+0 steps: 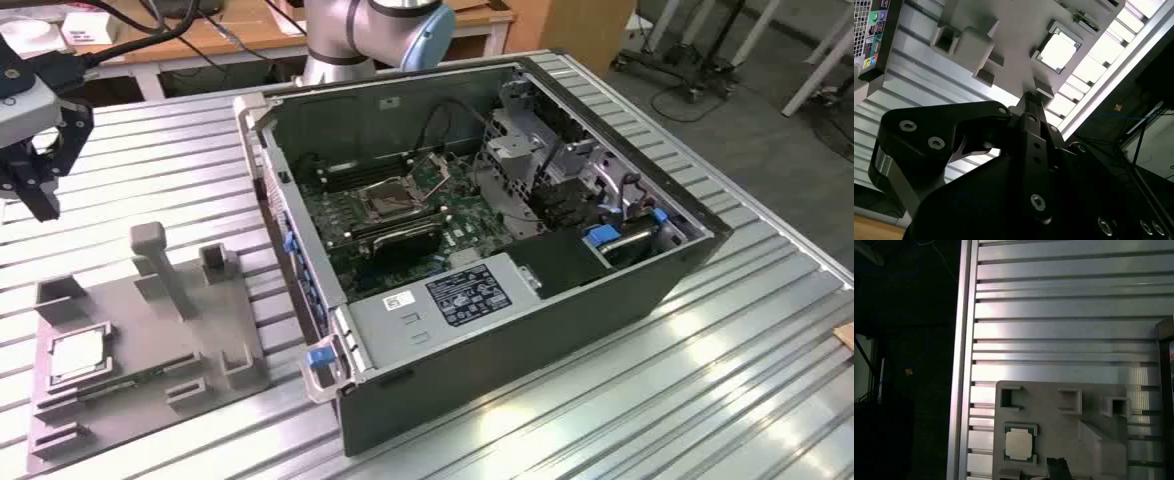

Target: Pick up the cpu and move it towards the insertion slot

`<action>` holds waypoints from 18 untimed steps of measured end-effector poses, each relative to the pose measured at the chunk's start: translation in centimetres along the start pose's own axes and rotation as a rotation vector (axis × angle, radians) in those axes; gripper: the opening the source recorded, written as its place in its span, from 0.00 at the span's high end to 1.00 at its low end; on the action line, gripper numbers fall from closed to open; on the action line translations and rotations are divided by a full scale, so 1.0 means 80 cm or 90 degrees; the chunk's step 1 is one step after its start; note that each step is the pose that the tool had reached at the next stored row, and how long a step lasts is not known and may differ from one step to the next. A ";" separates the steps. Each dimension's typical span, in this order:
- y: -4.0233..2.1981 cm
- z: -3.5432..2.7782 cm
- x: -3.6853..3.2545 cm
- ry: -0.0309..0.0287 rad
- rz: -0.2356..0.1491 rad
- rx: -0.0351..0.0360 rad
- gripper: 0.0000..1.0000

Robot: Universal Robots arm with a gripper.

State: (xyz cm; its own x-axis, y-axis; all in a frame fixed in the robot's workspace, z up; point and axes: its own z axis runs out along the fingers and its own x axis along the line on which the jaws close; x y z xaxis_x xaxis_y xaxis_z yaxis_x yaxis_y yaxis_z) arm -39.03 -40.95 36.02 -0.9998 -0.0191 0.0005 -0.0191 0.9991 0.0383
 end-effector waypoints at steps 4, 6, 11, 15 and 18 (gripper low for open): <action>0.0000 0.0000 0.0000 0.0000 0.000 0.0001 0.90; 0.0000 0.0003 0.0003 0.0001 0.000 0.0001 0.90; -0.0001 0.0026 0.0008 0.0000 0.000 0.0000 0.90; -0.0001 0.0034 0.0009 0.0002 0.000 0.0001 0.90; -0.0001 0.0035 0.0009 0.0001 0.000 0.0000 0.90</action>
State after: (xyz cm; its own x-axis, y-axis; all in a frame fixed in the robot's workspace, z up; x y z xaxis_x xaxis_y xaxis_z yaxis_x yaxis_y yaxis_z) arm -39.10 -40.95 35.73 -0.9998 -0.0191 0.0007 -0.0191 0.9991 0.0382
